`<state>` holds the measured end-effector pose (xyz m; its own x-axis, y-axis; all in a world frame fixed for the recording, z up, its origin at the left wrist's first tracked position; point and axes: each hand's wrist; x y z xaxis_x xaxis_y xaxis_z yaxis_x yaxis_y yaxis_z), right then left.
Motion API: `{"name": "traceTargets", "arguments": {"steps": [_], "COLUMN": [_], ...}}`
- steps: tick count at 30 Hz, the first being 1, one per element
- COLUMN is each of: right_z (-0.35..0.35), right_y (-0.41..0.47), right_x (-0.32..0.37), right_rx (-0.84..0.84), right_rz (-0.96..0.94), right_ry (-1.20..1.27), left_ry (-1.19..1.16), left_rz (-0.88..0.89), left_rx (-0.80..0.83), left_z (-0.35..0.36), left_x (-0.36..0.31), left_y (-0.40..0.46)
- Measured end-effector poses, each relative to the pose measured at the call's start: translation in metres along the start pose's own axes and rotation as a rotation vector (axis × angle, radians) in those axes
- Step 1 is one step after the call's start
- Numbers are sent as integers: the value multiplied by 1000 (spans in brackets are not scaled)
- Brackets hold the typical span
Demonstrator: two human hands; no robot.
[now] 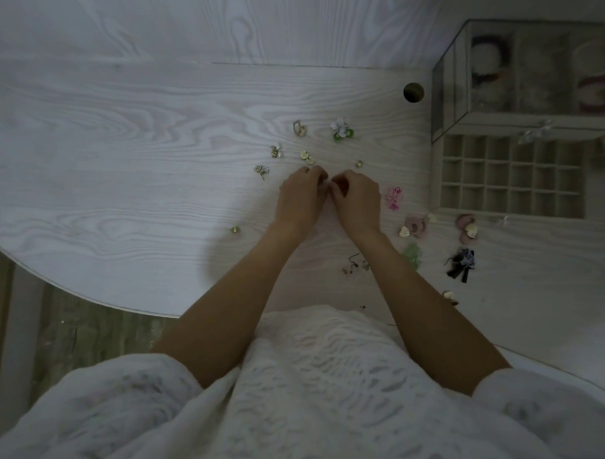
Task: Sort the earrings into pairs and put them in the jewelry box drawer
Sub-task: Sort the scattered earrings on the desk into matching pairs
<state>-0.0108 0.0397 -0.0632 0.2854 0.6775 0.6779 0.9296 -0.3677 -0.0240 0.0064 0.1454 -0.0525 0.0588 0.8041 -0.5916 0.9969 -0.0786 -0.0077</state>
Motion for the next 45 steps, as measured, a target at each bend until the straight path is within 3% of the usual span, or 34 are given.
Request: {"name": "traceTargets", "arguments": {"steps": [7,11,16,21,28,40,45], "right_z": [-17,-30,-29,-26,-26,-21,-15], "right_y": [0,14,35,37,23,-20,-31], "right_x": [2,-16,-28,-29,-33,-21,-17], "right_rx": [-15,-68,-17,-6,5,72,62], "right_rz": [-17,-138,-385,-393,-355,-298,-157], "right_ry": [129,-51,-235,-276,-269,-242,-144], "left_ry": [-135,-126,-64,59,-30,54,5], "left_rz": [4,92,-114,-247,-372,-89,-33], "left_rx": [14,-180,-309,-224,-183,47,57], "left_z": [-17,-44,-71,-77,-73,-39,-19], "left_x": [4,24,75,109,100,44,19], "left_y": [-8,-29,-62,-87,-89,-40,-38]}}
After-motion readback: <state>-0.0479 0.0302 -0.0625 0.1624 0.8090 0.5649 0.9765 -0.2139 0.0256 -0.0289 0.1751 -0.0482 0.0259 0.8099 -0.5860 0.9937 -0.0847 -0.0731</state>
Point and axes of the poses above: each hand's wrist, its own y-axis towards the middle knuckle, its own z-axis out of the palm, x = y × z, and after that the axes turned 11 degrees about -x, right-handed
